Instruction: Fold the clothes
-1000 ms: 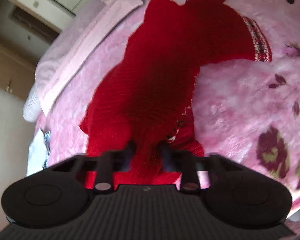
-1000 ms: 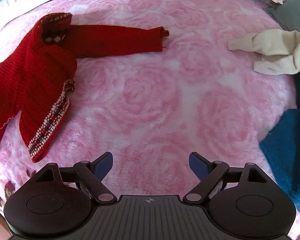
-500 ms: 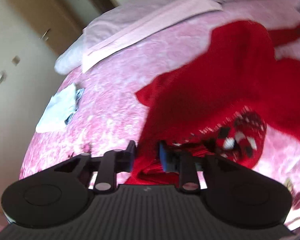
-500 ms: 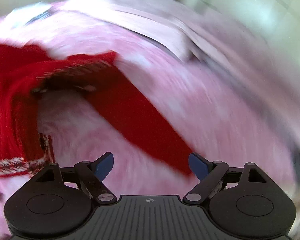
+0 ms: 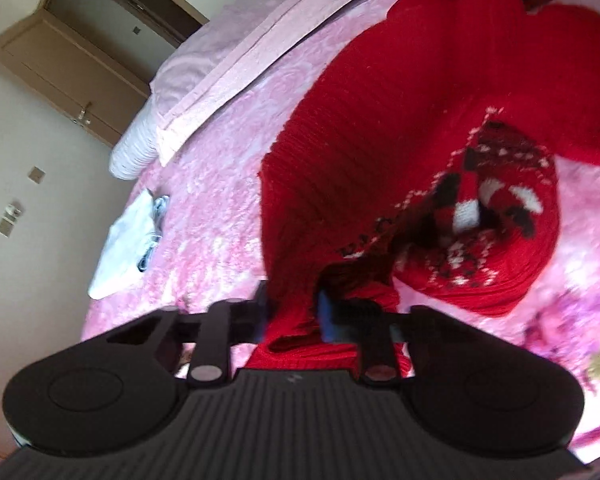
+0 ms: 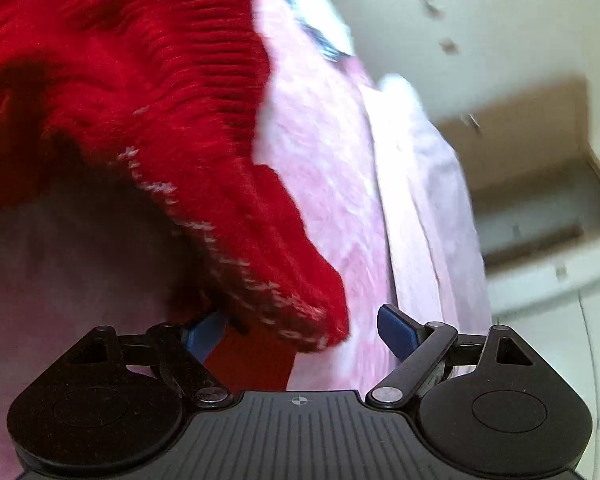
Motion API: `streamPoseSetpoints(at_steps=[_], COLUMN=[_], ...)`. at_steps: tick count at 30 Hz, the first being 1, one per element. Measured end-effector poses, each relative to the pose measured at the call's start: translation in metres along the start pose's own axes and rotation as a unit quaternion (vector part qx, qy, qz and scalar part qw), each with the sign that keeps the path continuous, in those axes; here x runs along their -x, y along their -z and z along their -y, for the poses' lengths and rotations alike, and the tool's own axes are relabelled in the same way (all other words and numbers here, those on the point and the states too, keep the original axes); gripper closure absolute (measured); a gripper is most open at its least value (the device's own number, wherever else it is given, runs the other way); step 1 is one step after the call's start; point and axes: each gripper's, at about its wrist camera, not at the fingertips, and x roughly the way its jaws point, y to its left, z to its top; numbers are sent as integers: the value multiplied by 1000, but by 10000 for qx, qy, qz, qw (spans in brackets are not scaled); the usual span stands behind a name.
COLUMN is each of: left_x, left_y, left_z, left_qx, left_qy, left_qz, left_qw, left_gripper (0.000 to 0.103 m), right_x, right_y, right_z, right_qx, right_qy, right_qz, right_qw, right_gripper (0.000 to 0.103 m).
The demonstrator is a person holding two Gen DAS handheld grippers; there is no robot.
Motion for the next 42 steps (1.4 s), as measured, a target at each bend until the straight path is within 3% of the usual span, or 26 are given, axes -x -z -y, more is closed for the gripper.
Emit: streamPoseSetpoints(at_steps=[1, 3, 5, 7, 10, 13, 18, 23, 26, 30, 32, 36, 39, 42], left_x=[1, 3, 6, 7, 10, 17, 59, 117, 151, 180, 191, 219, 226, 226], left_y=[-1, -4, -6, -15, -38, -66, -115, -152, -157, -146, -136, -110, -95, -100], left_z=[-5, -15, -29, -51, -87, -125, -198, -277, -306, -320, -329, -330, -340, -347], left_qx=[90, 271, 456, 627, 715, 732, 816, 946, 886, 948, 1213, 1556, 1659, 1572], left_qy=[-45, -134, -244, -263, -202, -115, -164, -285, -268, -209, -40, 153, 365, 480], left_qz=[22, 66, 166, 384, 911, 1598, 2830, 3969, 4410, 4725, 4781, 4738, 4586, 4481], left_qw=[9999, 9995, 9985, 9969, 9931, 9844, 9555, 9125, 8927, 8760, 8699, 8666, 8723, 8788], left_gripper=[87, 89, 89, 90, 90, 90, 91, 91, 91, 91, 91, 91, 91, 91], right_x=[-2, 6, 23, 44, 89, 143, 237, 323, 366, 412, 429, 446, 452, 454], right_y=[1, 3, 5, 8, 11, -2, -40, -92, -122, -155, -173, -207, -229, -234], right_z=[-1, 5, 16, 29, 60, 94, 153, 206, 227, 239, 238, 219, 200, 196], right_qx=[69, -336, -1024, -1697, -2796, -3289, -3629, -3720, -3679, -3697, -3747, -3803, -3811, -3819], right_qy=[-231, -596, -635, -435, -9, 756, 2111, 3291, 3903, 4463, 4510, 4320, 4087, 3852], right_qz=[-104, -217, -323, -490, -690, -862, -1074, -1195, -1262, -1261, -1259, -1347, -1470, -1591], right_qw=[9997, 9974, 9922, 9833, 9576, 9374, 9012, 8597, 8345, 8051, 8002, 8066, 8162, 8249], right_gripper=[92, 92, 92, 93, 93, 93, 93, 93, 93, 93, 93, 93, 93, 93])
